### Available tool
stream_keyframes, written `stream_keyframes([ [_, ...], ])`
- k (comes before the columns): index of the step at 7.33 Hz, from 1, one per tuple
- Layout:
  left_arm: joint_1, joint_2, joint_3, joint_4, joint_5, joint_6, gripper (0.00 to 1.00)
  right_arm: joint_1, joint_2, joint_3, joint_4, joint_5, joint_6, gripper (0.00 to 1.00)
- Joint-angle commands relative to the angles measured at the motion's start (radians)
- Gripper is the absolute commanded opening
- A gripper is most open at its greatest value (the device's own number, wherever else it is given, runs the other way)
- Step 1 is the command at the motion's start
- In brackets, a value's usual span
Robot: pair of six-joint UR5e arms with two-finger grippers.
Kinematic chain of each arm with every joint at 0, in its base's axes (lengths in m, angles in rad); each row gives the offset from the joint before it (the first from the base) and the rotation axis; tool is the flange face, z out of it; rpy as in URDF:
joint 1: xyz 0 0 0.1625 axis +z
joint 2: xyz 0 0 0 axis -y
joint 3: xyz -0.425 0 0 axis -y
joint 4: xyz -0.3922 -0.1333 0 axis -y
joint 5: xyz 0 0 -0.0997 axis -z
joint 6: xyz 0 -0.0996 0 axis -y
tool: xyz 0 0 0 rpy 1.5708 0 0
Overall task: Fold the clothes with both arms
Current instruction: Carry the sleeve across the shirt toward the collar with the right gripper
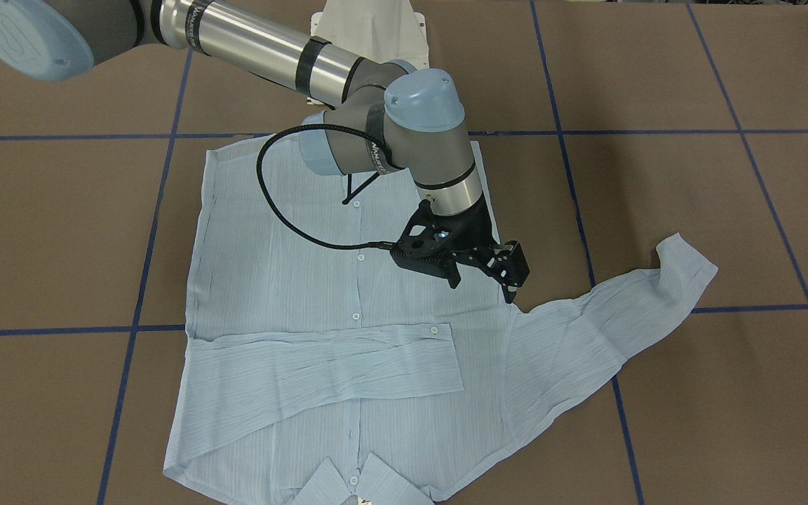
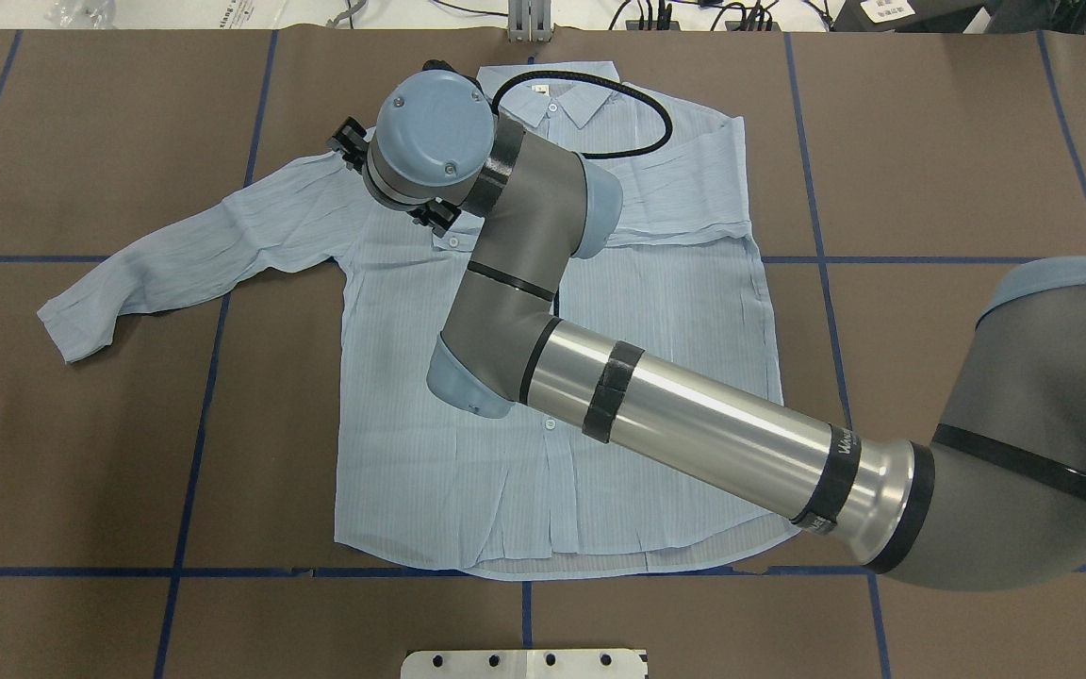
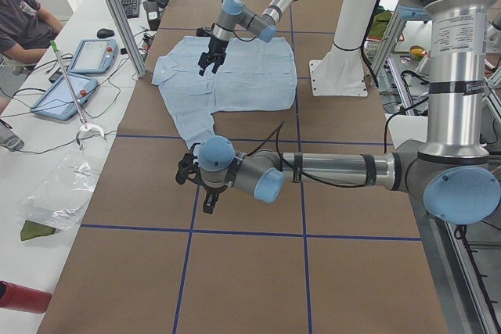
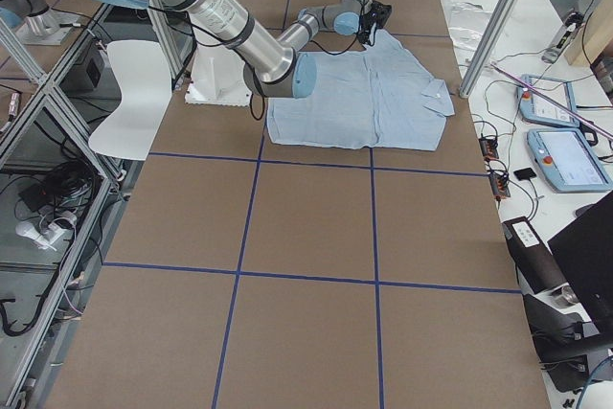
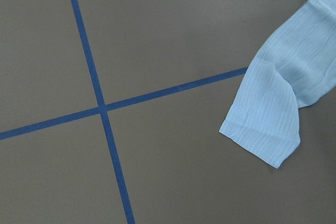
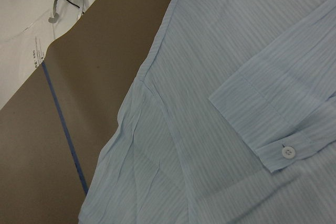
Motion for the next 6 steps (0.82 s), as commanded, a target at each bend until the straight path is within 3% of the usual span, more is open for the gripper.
stream_keyframes([
  [1, 0.078, -0.052, 0.091, -0.119, 0.005, -0.185, 1.0, 0.007, -0.12, 0.128, -0.002, 0.002, -0.006, 0.99],
  [2, 0.129, -0.052, 0.132, -0.224, 0.005, -0.288, 0.98, 0.019, -0.212, 0.225, -0.002, 0.007, -0.007, 0.99],
  [3, 0.16, -0.052, 0.165, -0.307, 0.006, -0.374, 0.96, 0.035, -0.354, 0.38, -0.001, 0.016, -0.012, 0.99],
  [4, 0.181, -0.054, 0.183, -0.342, 0.006, -0.44, 0.93, 0.054, -0.471, 0.502, 0.0, 0.045, -0.061, 0.99],
  [6, 0.227, -0.083, 0.191, -0.344, 0.038, -0.528, 0.92, 0.128, -0.584, 0.608, 0.001, 0.152, -0.087, 0.99],
])
